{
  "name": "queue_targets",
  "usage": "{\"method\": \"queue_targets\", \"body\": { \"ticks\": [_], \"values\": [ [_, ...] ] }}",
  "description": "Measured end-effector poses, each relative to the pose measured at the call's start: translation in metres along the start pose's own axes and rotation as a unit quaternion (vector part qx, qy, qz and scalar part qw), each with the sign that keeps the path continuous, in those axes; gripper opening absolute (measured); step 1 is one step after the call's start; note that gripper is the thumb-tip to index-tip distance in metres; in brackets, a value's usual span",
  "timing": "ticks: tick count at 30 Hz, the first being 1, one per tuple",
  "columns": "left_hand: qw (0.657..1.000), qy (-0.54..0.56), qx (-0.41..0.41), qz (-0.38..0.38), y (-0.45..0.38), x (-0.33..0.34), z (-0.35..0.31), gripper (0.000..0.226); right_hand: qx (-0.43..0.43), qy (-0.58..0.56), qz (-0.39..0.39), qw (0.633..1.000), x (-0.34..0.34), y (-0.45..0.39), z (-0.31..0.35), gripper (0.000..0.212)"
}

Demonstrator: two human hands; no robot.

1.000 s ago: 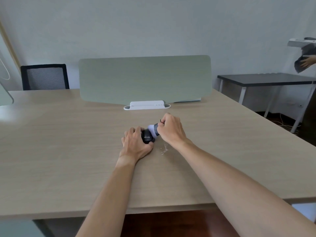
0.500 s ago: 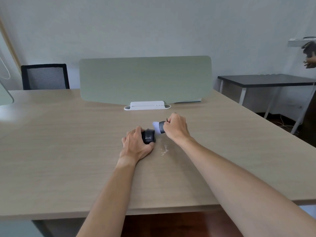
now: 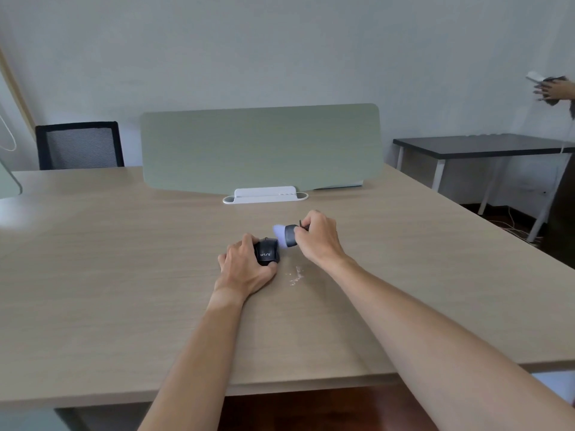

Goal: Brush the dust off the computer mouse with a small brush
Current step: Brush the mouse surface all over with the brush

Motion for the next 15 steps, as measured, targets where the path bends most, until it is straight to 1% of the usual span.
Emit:
{"method": "queue_targets", "body": {
  "ticks": [2, 5, 8, 11, 13, 15],
  "values": [
    [1.0, -0.006, -0.002, -0.003, 0.001, -0.001, 0.0, 0.048, -0.011, -0.031, 0.03, 0.999, 0.006, 0.005, 0.006, 0.009],
    [1.0, -0.006, -0.003, -0.007, 0.0, -0.003, -0.001, 0.047, -0.028, -0.02, 0.06, 0.998, 0.019, 0.012, 0.015, 0.01],
    [1.0, 0.009, 0.001, -0.005, 0.0, -0.003, -0.003, 0.049, -0.035, 0.031, 0.026, 0.999, 0.018, 0.015, 0.023, 0.006],
    [1.0, 0.008, 0.004, -0.016, 0.002, -0.006, -0.004, 0.058, -0.059, 0.058, -0.016, 0.996, 0.01, 0.019, 0.037, 0.005],
    [1.0, -0.001, 0.009, -0.019, 0.001, -0.007, -0.006, 0.063, -0.057, 0.028, 0.004, 0.998, 0.014, 0.023, 0.041, 0.005],
    [1.0, -0.003, 0.013, -0.003, -0.001, -0.005, -0.008, 0.063, -0.041, -0.005, 0.041, 0.998, 0.021, 0.027, 0.04, 0.014]
  ]
}}
Point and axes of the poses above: each hand's wrist, its own y-axis away from the middle knuckle, its own x-axis out of the palm, z = x × y, the point moved 10 cm from there along -y, towards the middle knuckle, and after that the axes turned 14 degrees about x, right-handed, at the moved point
